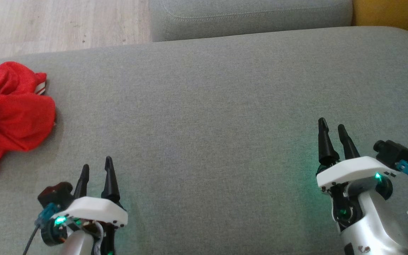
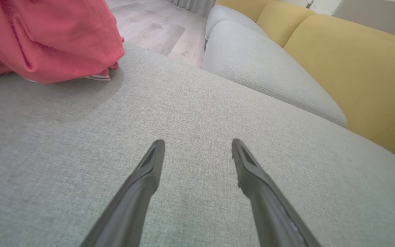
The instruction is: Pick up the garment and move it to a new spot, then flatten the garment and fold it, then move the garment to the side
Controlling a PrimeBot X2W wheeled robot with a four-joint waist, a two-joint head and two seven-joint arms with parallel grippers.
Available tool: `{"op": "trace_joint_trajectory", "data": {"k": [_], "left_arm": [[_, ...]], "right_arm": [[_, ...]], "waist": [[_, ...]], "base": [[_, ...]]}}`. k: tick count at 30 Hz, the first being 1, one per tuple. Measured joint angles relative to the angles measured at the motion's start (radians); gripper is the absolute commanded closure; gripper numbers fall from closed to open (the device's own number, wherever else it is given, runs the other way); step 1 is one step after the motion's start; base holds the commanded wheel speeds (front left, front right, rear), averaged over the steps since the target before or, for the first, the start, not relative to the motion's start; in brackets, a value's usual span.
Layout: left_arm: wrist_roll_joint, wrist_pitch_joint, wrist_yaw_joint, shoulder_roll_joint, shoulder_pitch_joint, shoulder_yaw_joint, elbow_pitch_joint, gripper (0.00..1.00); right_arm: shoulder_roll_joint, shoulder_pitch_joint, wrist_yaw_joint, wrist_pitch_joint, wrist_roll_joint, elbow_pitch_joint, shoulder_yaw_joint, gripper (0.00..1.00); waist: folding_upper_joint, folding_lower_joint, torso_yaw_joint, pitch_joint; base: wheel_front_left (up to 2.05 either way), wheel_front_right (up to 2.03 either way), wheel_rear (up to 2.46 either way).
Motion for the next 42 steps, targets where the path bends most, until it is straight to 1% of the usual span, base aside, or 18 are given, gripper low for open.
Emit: {"op": "trace_joint_trajectory", "data": {"k": [2,10,14,21,26,28,35,42], "left_arm": [[0.025,-0.002,0.011,0.001,0.0,-0.007,0.001,0.0],[0.11,-0.027,0.079,0.007,0.001,-0.019,0.01,0.0],[0.156,-0.036,0.092,0.011,0.002,-0.039,0.014,0.0],[0.225,-0.057,0.129,0.015,0.004,-0.045,0.021,0.0],[0.27,-0.074,0.149,0.015,0.009,-0.044,0.021,0.0],[0.287,-0.081,0.15,0.015,0.011,-0.041,0.021,0.0],[0.351,-0.099,0.175,0.01,0.025,-0.027,0.017,0.0],[0.417,-0.115,0.175,-0.002,0.025,-0.005,0.008,0.0]], "right_arm": [[0.0,0.0,0.0,-0.008,-0.032,0.004,0.0,0.0],[0.0,0.006,0.0,-0.032,-0.139,0.009,0.005,0.0],[0.0,0.008,0.0,-0.041,-0.184,0.012,0.011,0.0],[0.0,0.016,0.0,-0.063,-0.268,0.009,0.03,0.0],[0.0,0.046,0.0,-0.077,-0.328,0.011,0.033,0.0],[0.0,0.047,0.0,-0.085,-0.354,0.016,0.033,0.0],[0.0,0.046,0.0,-0.103,-0.43,0.03,0.031,0.0],[0.0,0.043,0.0,-0.12,-0.483,0.034,0.031,0.0]], "waist": [[0.0,0.0,0.0,0.0],[0.0,0.0,-0.005,-0.005],[0.0,0.0,-0.01,-0.007],[0.0,-0.0001,-0.019,-0.007],[0.0,-0.0001,-0.021,-0.01],[0.0,-0.0001,-0.021,-0.01],[0.0,-0.0001,-0.021,-0.004],[0.0,-0.0001,-0.024,-0.006]], "base": [[0.0,0.0,0.0],[0.0,0.0,0.0],[0.0,0.0,0.0],[0.0,0.0,0.0],[0.0,0.0,0.0],[0.0,0.0,0.0],[0.0,0.0,0.0],[0.0,0.0,0.0]]}}
